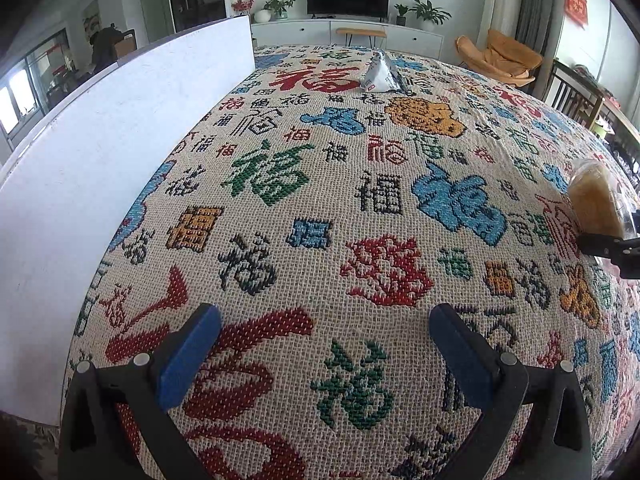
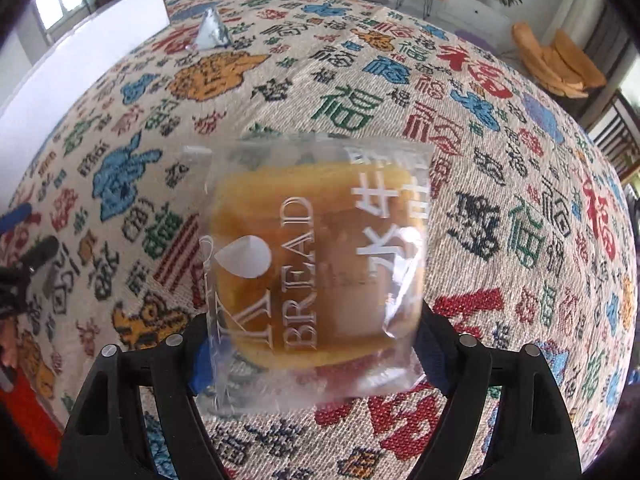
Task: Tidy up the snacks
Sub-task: 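Grasp the packaged bread with the right tool and lift it, then grasp the foil triangular pack with the left tool while the right tool holds the bread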
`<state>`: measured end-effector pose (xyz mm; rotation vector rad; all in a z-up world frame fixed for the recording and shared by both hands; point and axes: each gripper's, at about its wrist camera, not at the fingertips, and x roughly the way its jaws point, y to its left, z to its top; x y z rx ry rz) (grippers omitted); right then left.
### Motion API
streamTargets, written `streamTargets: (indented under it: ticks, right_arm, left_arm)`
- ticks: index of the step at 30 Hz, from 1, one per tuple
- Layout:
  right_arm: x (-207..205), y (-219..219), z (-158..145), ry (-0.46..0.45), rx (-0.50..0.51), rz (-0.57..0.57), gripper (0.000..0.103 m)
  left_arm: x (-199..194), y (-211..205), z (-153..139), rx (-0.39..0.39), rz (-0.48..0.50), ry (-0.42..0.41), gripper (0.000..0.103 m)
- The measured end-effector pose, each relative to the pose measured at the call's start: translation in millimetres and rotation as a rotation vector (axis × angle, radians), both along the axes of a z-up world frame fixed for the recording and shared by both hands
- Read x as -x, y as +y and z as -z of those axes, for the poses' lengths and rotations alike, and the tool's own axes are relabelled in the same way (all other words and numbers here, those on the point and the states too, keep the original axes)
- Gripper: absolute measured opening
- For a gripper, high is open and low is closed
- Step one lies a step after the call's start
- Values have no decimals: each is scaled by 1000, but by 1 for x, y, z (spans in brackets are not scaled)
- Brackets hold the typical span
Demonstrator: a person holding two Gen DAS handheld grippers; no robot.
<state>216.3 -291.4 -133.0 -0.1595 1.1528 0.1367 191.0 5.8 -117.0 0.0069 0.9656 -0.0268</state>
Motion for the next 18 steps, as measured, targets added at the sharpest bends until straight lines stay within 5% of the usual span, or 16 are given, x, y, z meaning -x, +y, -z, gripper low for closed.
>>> streamTargets:
  ticks: [2, 7, 18]
  right_arm:
    - [-1, -12, 2, -45, -101, 58, 91]
    - [12, -12, 9, -200, -96, 9, 97]
    - [15, -8, 9, -214, -91, 25, 97]
  left_arm:
    - [0, 0, 0, 0, 2, 0, 103]
    - [1, 0, 0, 0, 2, 0, 103]
    - [1, 0, 1, 0, 3, 1, 103]
